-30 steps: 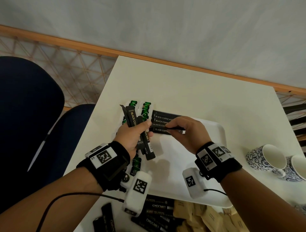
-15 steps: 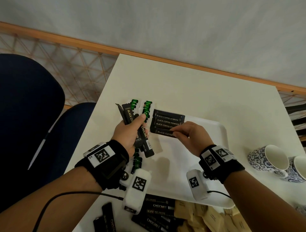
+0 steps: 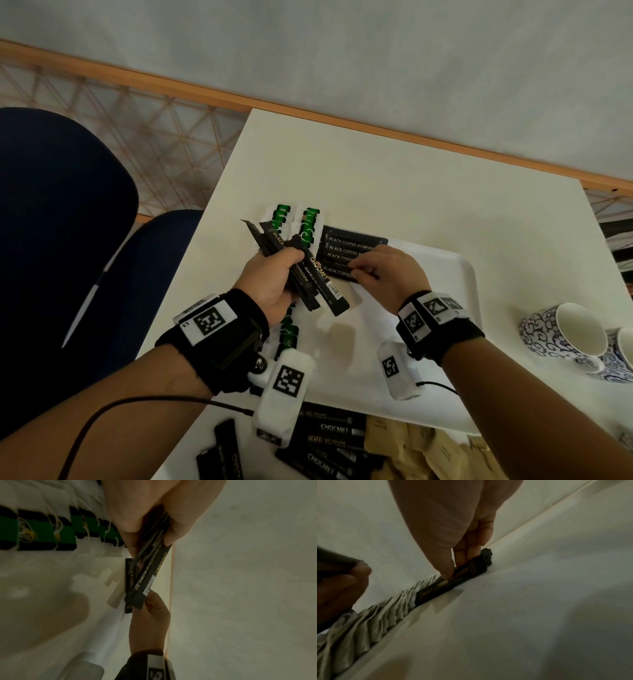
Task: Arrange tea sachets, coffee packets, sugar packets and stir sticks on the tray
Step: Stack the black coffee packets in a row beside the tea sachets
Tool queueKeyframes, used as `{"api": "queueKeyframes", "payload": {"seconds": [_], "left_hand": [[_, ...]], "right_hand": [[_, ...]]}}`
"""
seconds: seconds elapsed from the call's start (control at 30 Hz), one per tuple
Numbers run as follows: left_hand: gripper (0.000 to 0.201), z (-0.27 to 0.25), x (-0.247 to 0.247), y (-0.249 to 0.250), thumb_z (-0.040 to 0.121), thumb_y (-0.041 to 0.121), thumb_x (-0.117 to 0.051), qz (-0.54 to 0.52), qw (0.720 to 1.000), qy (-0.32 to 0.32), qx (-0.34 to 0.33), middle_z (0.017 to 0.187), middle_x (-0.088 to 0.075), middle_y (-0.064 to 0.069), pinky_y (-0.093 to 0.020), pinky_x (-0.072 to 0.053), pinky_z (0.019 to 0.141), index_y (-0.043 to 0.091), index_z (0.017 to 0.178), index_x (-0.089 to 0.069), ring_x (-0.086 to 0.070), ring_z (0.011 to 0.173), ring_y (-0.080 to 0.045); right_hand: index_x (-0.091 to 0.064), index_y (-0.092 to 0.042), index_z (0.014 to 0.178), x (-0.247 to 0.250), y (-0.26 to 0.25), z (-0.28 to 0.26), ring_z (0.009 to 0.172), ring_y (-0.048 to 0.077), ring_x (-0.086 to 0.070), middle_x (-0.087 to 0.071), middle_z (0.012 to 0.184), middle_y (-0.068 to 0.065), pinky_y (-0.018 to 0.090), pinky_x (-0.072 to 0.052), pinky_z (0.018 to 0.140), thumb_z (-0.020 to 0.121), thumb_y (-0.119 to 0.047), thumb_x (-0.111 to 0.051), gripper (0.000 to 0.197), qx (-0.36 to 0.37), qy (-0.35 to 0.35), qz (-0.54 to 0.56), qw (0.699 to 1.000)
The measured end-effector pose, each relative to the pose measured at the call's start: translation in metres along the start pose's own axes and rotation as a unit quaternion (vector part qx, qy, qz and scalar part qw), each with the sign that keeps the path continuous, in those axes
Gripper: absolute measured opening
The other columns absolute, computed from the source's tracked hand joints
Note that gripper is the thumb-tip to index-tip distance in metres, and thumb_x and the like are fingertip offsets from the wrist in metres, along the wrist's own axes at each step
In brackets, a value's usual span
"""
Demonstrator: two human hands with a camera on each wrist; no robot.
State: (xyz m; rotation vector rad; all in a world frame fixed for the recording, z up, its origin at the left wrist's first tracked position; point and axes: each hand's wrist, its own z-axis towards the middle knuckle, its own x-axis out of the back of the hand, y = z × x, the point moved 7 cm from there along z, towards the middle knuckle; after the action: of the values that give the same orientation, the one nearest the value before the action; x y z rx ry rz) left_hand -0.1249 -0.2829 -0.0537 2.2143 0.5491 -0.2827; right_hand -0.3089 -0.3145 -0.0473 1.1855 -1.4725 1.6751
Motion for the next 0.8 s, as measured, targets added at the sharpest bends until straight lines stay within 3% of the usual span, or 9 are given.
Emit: {"api": "queueKeyframes", "payload": {"seconds": [0.1,0.2,0.3,0.37,0.47,0.53,0.6,0.7,0.8], "left_hand": [[0.018,0.0,0.0,-0.002,0.093,0.003,-0.056,-0.002,1.0,-0.008,-0.006,0.088,-0.068,-0.012,-0.039,-0.06,0.066,0.004,0.11,-0.061,-0.068,0.074,-0.021],[0.018,0.0,-0.001,-0.004,0.092,0.003,-0.057,0.006,1.0,-0.017,-0.006,0.091,-0.07,-0.011,-0.039,-0.059,0.069,0.005,0.11,-0.062,-0.071,0.068,-0.018],[0.019,0.002,-0.002,-0.007,0.093,0.004,-0.056,0.006,1.0,-0.012,-0.003,0.095,-0.07,-0.012,-0.04,-0.059,0.072,0.006,0.112,-0.061,-0.072,0.071,-0.019],[0.02,0.002,-0.002,-0.008,0.094,0.004,-0.055,0.007,1.0,-0.008,-0.001,0.1,-0.07,-0.013,-0.039,-0.059,0.071,0.006,0.113,-0.061,-0.072,0.082,-0.023],[0.022,0.0,-0.008,-0.008,0.095,0.004,-0.052,0.012,1.0,-0.018,-0.007,0.106,-0.07,-0.015,-0.034,-0.059,0.064,0.006,0.115,-0.062,-0.071,0.092,-0.024],[0.023,-0.002,-0.012,-0.007,0.096,0.004,-0.049,0.011,0.999,-0.03,-0.009,0.104,-0.071,-0.016,-0.032,-0.059,0.064,0.004,0.115,-0.063,-0.071,0.09,-0.024],[0.021,-0.003,-0.014,-0.006,0.096,0.003,-0.049,0.004,0.999,-0.039,-0.006,0.107,-0.07,-0.017,-0.035,-0.059,0.072,0.003,0.111,-0.063,-0.07,0.094,-0.026],[0.013,-0.003,-0.012,-0.005,0.093,0.003,-0.055,-0.022,1.0,-0.021,0.003,0.096,-0.072,-0.012,-0.046,-0.055,0.085,0.013,0.1,-0.059,-0.069,0.096,-0.029],[0.003,-0.003,-0.008,-0.004,0.095,0.012,-0.056,-0.029,0.999,0.018,0.012,0.084,-0.067,-0.012,-0.045,-0.056,0.079,0.01,0.094,-0.058,-0.066,0.078,-0.023]], "right_hand": [[-0.071,-0.026,0.097,-0.003,0.003,0.002,0.087,0.015,-0.056,-0.052,0.082,-0.012,0.027,-0.045,0.078,0.085,-0.026,-0.064,0.014,-0.004,-0.006,0.004,1.0],[-0.071,-0.025,0.098,0.001,0.001,0.0,0.089,0.015,-0.056,-0.054,0.085,-0.01,0.023,-0.04,0.076,0.086,-0.026,-0.064,0.014,0.001,0.02,0.018,1.0],[-0.072,-0.025,0.091,0.01,-0.003,-0.005,0.084,0.012,-0.058,-0.063,0.087,-0.006,0.027,-0.046,0.077,0.092,-0.035,-0.056,0.018,-0.069,0.042,0.149,0.986],[-0.073,-0.027,0.089,0.006,-0.012,-0.009,0.078,0.012,-0.062,-0.069,0.084,-0.004,0.031,-0.049,0.076,0.095,-0.047,-0.047,0.033,-0.12,-0.008,0.272,0.955],[-0.072,-0.023,0.09,-0.006,-0.03,-0.016,0.071,0.019,-0.068,-0.073,0.083,0.003,0.032,-0.049,0.067,0.096,-0.056,-0.03,0.054,-0.157,-0.153,0.349,0.911],[-0.071,-0.018,0.091,-0.011,-0.036,-0.02,0.058,0.019,-0.064,-0.069,0.071,0.005,0.026,-0.046,0.056,0.099,-0.051,-0.026,0.057,-0.175,-0.207,0.39,0.88],[-0.069,-0.009,0.095,-0.011,-0.033,-0.02,0.05,0.016,-0.053,-0.057,0.059,0.0,0.022,-0.039,0.05,0.101,-0.042,-0.033,0.049,-0.179,-0.211,0.417,0.866],[-0.062,-0.013,0.087,-0.006,-0.021,-0.016,0.054,0.012,-0.043,-0.047,0.06,-0.003,0.019,-0.036,0.052,0.099,-0.023,-0.046,0.022,-0.161,-0.151,0.409,0.885],[-0.063,-0.026,0.085,-0.001,-0.007,-0.014,0.058,0.011,-0.044,-0.051,0.065,-0.003,0.022,-0.042,0.064,0.096,-0.014,-0.052,0.02,-0.155,-0.086,0.389,0.904]]}}
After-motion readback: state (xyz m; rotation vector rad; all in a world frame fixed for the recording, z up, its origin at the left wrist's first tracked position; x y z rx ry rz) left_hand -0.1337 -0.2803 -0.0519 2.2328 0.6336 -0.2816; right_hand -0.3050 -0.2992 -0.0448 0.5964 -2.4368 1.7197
